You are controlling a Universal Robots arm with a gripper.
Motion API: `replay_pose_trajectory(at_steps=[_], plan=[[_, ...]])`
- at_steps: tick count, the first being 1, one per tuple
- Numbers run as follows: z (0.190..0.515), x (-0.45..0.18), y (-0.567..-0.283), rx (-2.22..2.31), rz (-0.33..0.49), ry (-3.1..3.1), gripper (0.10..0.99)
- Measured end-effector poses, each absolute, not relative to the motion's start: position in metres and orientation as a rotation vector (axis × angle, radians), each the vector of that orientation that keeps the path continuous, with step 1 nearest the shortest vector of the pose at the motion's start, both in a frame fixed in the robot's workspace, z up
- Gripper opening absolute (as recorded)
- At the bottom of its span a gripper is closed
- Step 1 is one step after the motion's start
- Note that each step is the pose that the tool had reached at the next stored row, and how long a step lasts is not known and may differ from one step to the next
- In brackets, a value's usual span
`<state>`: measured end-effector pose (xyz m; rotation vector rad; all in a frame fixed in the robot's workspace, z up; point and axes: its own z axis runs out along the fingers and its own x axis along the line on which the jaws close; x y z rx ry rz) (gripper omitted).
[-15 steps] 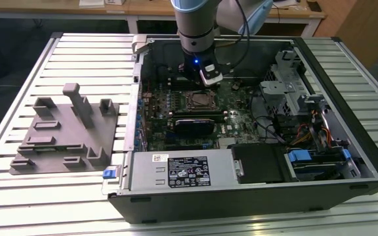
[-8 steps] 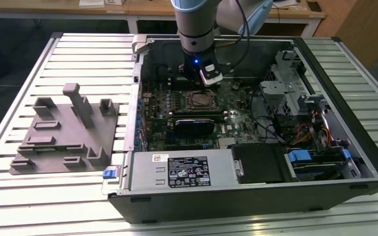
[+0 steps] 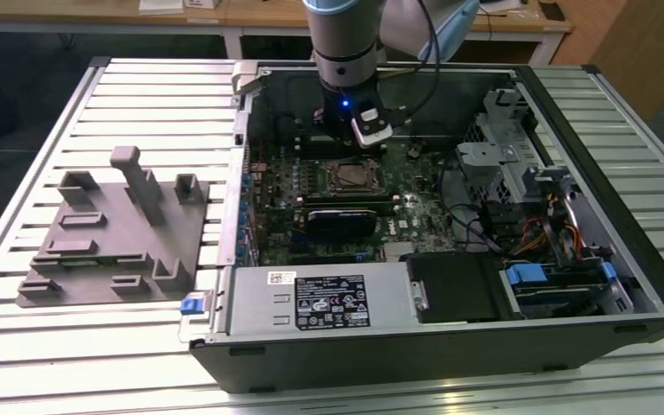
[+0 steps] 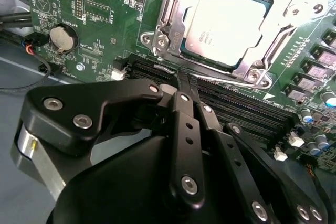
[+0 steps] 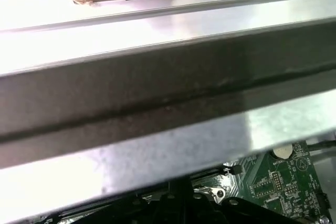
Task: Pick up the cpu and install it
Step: 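Install the first cpu locking lever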
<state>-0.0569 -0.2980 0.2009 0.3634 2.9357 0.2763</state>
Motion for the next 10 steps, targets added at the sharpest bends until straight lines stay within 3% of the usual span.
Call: replay_pose_trajectory(at_steps=[10], plan=[[0.2003,-0.0599,-0.2981,0.401,0.274,2.907,0.106]])
